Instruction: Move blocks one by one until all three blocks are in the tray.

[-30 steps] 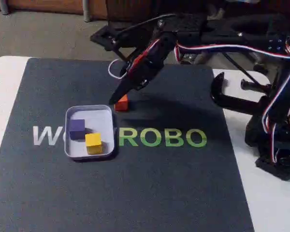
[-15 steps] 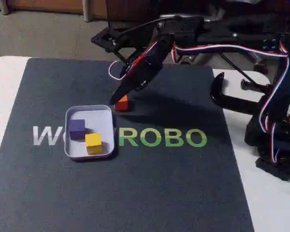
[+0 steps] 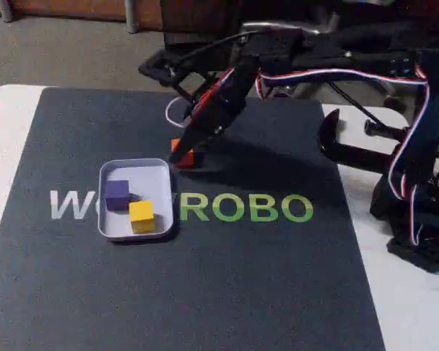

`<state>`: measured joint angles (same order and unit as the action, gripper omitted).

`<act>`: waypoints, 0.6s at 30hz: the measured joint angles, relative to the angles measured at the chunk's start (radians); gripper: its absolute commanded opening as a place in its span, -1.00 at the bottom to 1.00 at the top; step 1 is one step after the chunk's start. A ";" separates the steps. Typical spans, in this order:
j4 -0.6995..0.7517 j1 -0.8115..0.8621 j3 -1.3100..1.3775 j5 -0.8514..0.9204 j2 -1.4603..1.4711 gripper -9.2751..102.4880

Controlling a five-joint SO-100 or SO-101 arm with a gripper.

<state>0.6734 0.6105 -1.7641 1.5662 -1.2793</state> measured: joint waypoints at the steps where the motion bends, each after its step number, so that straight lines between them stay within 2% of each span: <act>1: 0.000 0.000 0.002 0.000 0.000 -0.40; 18: -0.003 -0.018 0.028 0.002 0.043 -0.56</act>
<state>0.6703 0.5921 -1.7365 1.5677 -1.2364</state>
